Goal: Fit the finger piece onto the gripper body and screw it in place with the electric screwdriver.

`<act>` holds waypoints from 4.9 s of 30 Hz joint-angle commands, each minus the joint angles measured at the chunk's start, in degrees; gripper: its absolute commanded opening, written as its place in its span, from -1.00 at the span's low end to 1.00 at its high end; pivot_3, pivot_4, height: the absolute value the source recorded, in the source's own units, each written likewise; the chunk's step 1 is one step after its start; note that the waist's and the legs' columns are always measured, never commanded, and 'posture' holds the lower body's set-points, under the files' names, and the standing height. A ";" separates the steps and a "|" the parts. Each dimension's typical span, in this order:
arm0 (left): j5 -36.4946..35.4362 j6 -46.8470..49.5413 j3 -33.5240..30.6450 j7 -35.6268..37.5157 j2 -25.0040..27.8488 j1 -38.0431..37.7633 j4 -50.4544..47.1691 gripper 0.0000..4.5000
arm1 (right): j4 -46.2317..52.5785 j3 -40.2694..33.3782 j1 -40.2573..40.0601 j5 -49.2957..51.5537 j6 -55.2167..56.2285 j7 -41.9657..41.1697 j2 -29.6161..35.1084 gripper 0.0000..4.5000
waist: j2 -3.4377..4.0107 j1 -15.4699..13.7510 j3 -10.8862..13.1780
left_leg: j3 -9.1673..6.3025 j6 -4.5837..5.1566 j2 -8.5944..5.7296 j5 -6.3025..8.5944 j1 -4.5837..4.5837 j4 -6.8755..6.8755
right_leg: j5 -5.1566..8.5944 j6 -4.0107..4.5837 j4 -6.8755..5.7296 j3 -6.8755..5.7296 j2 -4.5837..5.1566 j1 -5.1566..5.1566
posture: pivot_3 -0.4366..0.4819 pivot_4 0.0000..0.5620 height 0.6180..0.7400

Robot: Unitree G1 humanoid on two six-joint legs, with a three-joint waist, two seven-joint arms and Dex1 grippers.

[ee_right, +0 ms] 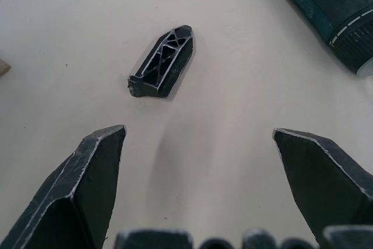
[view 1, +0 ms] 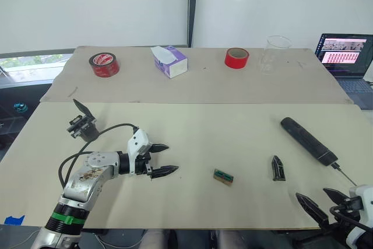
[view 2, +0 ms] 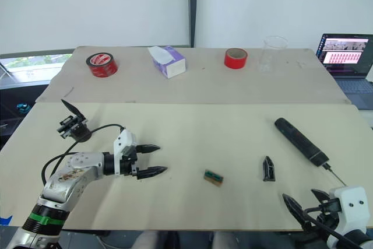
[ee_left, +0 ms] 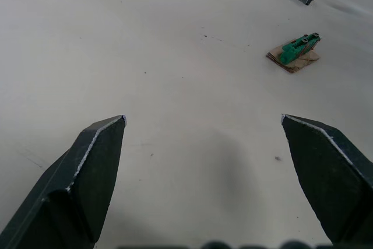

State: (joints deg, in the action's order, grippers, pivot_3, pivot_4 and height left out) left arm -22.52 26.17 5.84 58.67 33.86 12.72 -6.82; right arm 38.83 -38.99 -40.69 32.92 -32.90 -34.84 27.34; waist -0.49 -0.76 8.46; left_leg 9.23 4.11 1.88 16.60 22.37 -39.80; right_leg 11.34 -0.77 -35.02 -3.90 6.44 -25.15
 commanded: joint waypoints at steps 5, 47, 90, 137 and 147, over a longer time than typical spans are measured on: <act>-2.08 0.73 -9.82 -16.53 -8.34 -7.68 -10.25 1.00 | -2.67 1.55 11.27 0.88 -0.78 -2.87 11.09 0.98 | -0.06 1.02 -0.03 | 0.06 0.34 -0.02 0.01 -0.04 -0.06 | -0.12 0.02 0.06 0.20 0.10 0.08 | -0.05 -0.47 1.00; 8.77 -19.41 -24.20 -34.65 -7.31 2.49 24.92 0.45 | -3.46 31.61 46.23 3.91 -2.11 -15.40 20.54 1.00 | -0.57 -0.71 -0.09 | -0.23 -0.39 0.08 -0.35 0.18 -0.17 | -0.52 0.28 0.00 -0.63 0.13 0.00 | -0.05 -0.47 1.00; 7.29 -9.14 13.50 9.16 -1.74 10.61 5.73 0.98 | 3.39 22.29 26.25 -1.83 1.97 -4.58 13.73 1.00 | -0.39 -0.82 -0.18 | -0.93 0.40 0.02 -0.31 0.63 -0.56 | -0.11 0.39 -0.04 -1.02 -0.02 0.00 | -0.05 -0.47 1.00; 27.12 5.75 11.79 -31.75 -37.97 12.25 11.90 0.01 | 10.29 20.84 17.90 -3.85 2.81 1.11 9.75 1.00 | -0.27 -0.95 -0.26 | -1.33 0.78 -0.06 -0.10 0.91 -1.15 | -0.37 -0.16 -0.07 -1.29 0.04 0.20 | -0.05 -0.47 1.00; 16.71 9.16 9.34 -13.30 -23.90 16.31 11.52 0.98 | 10.72 20.40 16.61 -4.13 3.17 1.12 9.41 1.00 | -0.13 -0.76 -0.34 | -1.32 0.71 -0.02 -0.13 0.85 -1.14 | -0.35 -0.01 -0.13 -1.32 0.02 0.19 | -0.05 -0.47 1.00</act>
State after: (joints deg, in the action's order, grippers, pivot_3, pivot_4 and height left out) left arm -3.94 36.05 14.60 39.66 8.33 27.42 3.29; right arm 48.06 -16.79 -23.94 28.38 -30.44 -33.69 36.70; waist -0.63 -1.51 8.11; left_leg 7.90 4.79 1.85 16.45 23.22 -40.93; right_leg 11.00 -0.76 -35.16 -5.22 6.45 -24.96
